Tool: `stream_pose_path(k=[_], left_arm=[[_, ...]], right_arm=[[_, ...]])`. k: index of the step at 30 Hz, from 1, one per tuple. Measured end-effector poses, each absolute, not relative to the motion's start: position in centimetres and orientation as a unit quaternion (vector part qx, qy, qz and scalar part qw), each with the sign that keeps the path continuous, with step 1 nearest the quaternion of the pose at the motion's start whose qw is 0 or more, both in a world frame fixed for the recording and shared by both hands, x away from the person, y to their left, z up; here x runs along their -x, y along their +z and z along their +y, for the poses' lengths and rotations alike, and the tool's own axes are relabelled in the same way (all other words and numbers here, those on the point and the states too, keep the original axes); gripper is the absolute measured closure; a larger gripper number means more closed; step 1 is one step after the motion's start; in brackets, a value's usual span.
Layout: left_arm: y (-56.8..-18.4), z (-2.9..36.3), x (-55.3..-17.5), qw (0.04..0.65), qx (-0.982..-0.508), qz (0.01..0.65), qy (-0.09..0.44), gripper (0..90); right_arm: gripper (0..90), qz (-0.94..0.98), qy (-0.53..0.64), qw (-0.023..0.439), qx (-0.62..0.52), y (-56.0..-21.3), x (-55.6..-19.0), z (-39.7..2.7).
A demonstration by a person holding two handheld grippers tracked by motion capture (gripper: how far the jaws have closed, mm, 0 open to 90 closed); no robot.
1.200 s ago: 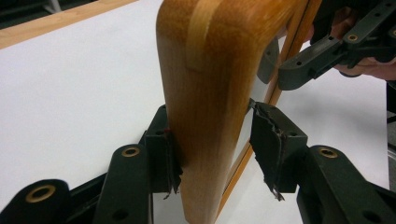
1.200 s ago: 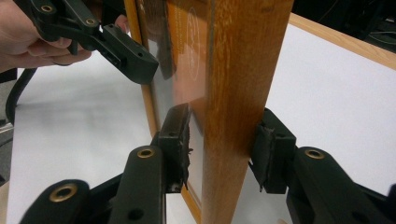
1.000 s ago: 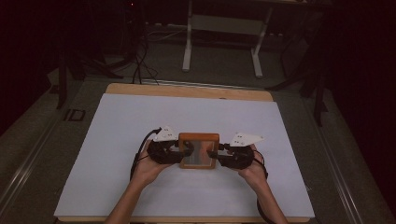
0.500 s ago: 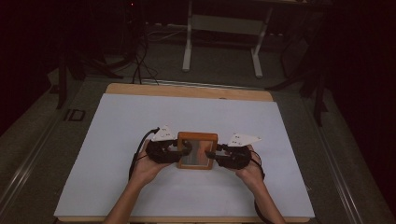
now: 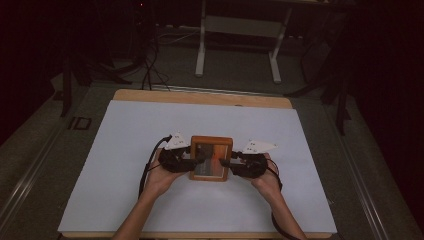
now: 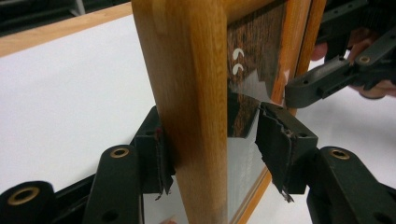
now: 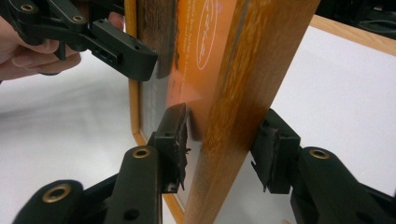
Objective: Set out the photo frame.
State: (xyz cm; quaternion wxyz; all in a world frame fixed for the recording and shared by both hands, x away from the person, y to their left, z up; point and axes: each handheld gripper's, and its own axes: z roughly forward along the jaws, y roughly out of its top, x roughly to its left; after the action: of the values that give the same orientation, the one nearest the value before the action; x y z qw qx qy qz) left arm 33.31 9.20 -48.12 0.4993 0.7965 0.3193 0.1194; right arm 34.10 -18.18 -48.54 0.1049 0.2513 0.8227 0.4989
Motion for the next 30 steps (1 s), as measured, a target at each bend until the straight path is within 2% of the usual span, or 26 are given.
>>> stream_pose_path(k=[10,19,23,30], left_arm=[[-48.6,8.9,-33.8,0.481,-0.797,0.340,0.132,45.9],[-49.1,9.2,-34.0,0.478,-0.799,0.346,0.120,45.6],[-49.2,9.4,-33.9,0.477,-0.798,0.350,0.117,44.8],[-49.2,10.2,-33.5,0.476,-0.792,0.363,0.118,43.5]], right_arm=[[58.9,0.821,0.495,0.095,-0.269,-49.3,-34.9,-18.4],[58.4,0.827,0.482,0.092,-0.274,-49.9,-34.8,-18.4],[50.7,0.828,0.478,0.096,-0.276,-49.8,-34.6,-18.3],[47.4,0.821,0.486,0.096,-0.284,-49.1,-34.4,-18.9]])
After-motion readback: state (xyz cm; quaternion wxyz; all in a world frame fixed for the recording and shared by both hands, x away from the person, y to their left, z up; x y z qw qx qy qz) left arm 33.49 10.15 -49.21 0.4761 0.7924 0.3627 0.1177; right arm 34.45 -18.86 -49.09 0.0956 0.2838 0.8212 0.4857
